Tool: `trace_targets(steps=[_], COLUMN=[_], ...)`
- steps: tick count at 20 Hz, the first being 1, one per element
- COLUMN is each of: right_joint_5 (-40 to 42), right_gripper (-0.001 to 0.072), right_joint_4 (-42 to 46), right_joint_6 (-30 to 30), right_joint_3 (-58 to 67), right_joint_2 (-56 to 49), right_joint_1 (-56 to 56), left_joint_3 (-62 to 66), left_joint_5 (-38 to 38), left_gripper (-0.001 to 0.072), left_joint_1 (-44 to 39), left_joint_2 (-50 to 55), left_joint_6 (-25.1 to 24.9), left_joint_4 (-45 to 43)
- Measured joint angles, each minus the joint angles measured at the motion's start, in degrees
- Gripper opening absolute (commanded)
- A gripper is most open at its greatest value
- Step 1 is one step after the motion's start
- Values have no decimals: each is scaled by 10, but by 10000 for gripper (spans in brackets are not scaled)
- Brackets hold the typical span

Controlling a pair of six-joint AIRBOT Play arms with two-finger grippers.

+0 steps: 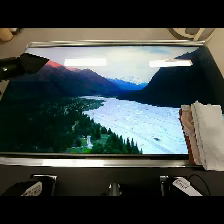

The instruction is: Fold the shirts.

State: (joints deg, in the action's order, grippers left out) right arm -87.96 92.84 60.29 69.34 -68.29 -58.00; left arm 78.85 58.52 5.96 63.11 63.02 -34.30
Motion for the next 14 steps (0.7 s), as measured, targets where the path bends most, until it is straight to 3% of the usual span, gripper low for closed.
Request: trace_targets(steps=[4,7,8,9,10,11,14], right_joint_5=[114,186,195,188,162,117,20], right_gripper=[692,685,642,643,643,643,642], right_joint_4=[-58,-89,-94,-96,-96,-95,-112], right_joint_6=[-37,-56,-57,-51,-43,-37,-22], right_joint_3=[169,268,286,295,298,295,245], right_joint_2=[1,1,-2,-8,-18,-33,-62], right_joint_1=[25,123,171,217,263,309,408], left_joint_3=[50,117,135,148,156,157,111], left_joint_5=[-57,-82,-67,-41,-3,46,181], left_gripper=[25,28,53,165,365,471,471], left_joint_1=[-8,-37,-49,-60,-70,-79,-97], left_joint_2=[6,50,71,93,117,141,182], left_joint_6=[14,117,156,189,219,242,275], left_joint_4=[-32,-212,-280,-343,-400,-443,-515])
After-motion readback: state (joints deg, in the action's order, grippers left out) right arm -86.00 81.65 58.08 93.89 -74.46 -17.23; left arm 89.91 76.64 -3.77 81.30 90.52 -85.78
